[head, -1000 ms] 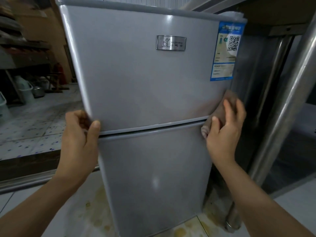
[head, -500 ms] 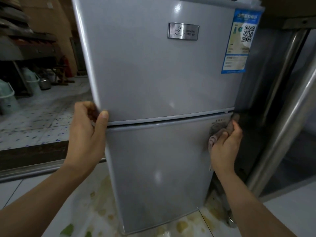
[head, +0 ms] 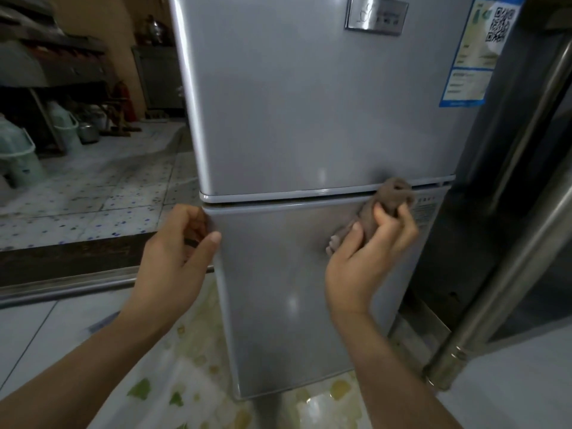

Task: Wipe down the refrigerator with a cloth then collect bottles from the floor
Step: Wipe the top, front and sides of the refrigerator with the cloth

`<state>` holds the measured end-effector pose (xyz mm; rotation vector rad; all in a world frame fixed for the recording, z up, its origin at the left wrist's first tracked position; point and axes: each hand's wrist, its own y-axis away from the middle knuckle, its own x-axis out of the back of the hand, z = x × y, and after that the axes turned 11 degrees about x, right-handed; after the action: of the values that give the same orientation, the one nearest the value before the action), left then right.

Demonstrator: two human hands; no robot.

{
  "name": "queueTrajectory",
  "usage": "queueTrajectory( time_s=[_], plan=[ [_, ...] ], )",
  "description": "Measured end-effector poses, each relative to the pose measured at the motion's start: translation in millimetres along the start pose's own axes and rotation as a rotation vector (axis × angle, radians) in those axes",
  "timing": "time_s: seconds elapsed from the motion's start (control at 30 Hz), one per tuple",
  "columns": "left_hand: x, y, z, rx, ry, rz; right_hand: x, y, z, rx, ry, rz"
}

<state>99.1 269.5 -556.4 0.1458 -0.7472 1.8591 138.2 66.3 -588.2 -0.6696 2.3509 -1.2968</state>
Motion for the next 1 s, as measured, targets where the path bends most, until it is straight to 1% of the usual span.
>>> queueTrajectory(
  time_s=[0.07,0.17,0.2,0.27,0.3,0.33,0.4,0.43,0.53,0.6,0.67,0.87,1.0],
  plan=[
    [1,0,1,-0.007,0.009,0.001,-3,20,-19,0.096,-0.031,-0.102],
    [2,-1,0,0.01,0.029,-0.002,6,30,-24,0.355,-0.085,-0.314],
    [2,-2,0,0.011,0.042,-0.005,12,25,-17,0.425,-0.074,-0.351],
    [2,-2,-1,0.015,0.067,-0.012,25,7,3,0.478,0.027,-0.348],
    [2,-2,-1,0.018,0.073,-0.016,32,-1,12,0.452,0.091,-0.317],
    [2,-3,-1,0.02,0.08,-0.016,36,-7,19,0.377,0.124,-0.281],
    [2,-4,-1,0.026,0.113,-0.021,38,-13,18,0.167,0.121,-0.211],
    [3,-4,-1,0.031,0.133,-0.036,35,-13,12,0.097,0.132,-0.183],
    [10,-3,-5,0.035,0.164,-0.123,23,-5,-9,0.017,0.164,-0.142],
    [16,-1,-9,0.023,0.16,-0.177,17,5,-27,0.044,0.175,-0.171],
    [21,1,-14,0.025,0.138,-0.197,14,18,-45,0.127,0.152,-0.228],
    [41,1,-32,0.098,0.152,-0.098,-11,49,-92,0.31,-0.029,-0.372],
    [52,5,-47,0.112,0.111,-0.09,-32,53,-112,0.361,-0.05,-0.387]
  ],
)
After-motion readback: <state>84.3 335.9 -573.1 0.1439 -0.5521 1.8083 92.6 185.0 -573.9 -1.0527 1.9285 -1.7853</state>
